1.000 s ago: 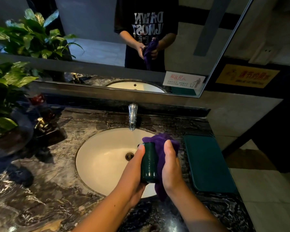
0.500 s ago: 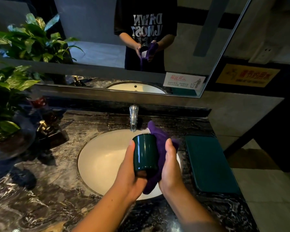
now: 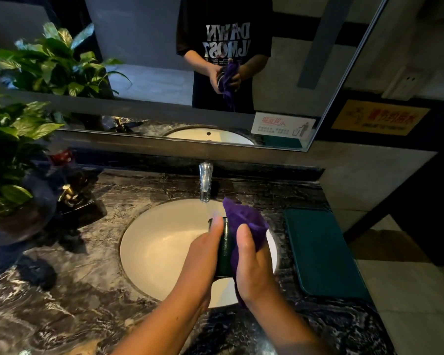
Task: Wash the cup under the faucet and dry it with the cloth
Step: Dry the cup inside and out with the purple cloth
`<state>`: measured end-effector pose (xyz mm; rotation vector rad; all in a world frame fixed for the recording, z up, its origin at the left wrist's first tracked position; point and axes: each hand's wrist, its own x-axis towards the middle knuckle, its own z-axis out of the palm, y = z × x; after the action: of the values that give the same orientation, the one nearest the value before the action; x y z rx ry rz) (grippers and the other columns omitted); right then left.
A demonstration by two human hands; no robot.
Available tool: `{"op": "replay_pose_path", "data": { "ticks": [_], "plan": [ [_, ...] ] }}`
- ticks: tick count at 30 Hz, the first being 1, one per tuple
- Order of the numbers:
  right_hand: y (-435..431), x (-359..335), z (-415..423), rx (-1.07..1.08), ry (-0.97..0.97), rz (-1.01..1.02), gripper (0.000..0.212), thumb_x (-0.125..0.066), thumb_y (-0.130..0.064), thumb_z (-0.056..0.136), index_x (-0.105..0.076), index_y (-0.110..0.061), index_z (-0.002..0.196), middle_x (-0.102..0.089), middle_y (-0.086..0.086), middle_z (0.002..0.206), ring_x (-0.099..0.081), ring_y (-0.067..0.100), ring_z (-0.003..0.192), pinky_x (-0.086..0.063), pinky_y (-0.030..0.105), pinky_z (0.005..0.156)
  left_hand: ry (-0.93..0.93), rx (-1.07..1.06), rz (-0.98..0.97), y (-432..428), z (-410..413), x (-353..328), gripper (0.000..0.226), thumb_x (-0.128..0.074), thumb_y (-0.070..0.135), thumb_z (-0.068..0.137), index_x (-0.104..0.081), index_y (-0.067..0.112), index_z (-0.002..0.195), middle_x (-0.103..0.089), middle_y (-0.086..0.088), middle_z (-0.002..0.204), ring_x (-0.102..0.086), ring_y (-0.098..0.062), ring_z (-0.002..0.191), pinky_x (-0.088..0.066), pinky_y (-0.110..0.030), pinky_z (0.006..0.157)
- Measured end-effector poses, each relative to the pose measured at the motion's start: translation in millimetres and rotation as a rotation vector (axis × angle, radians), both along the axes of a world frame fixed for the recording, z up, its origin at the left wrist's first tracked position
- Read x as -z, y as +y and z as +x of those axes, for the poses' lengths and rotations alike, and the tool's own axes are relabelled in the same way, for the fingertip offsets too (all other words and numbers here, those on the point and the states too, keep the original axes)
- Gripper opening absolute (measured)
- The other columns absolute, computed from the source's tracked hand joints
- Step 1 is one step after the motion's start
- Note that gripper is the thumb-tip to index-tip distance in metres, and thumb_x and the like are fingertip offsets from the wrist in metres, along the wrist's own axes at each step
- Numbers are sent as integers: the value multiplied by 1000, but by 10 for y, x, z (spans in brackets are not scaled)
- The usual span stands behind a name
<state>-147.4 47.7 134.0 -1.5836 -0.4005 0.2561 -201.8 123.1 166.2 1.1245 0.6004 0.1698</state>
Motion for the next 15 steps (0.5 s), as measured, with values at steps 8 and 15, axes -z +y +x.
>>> {"op": "replay_pose_path", "data": {
  "ticks": [8, 15],
  "plan": [
    [43, -222, 209, 97, 83, 97, 45, -44, -65, 82, -66, -28, 67, -66, -10, 62, -63, 8, 66, -49, 31, 72, -49, 32, -183, 30, -114, 18, 44, -59, 53, 82, -82, 19, 100, -79, -12, 105, -75, -20, 92, -57, -41, 87],
    [17, -149, 127, -80, 354, 239, 52, -42, -57, 86, -72, -17, 98, -77, 1, 90, -72, 14, 86, -55, 25, 75, -113, -115, -445, -20, -163, 43, 37, -53, 45, 94, -82, 25, 104, -77, -11, 116, -74, -22, 101, -51, -39, 94]
  ]
}}
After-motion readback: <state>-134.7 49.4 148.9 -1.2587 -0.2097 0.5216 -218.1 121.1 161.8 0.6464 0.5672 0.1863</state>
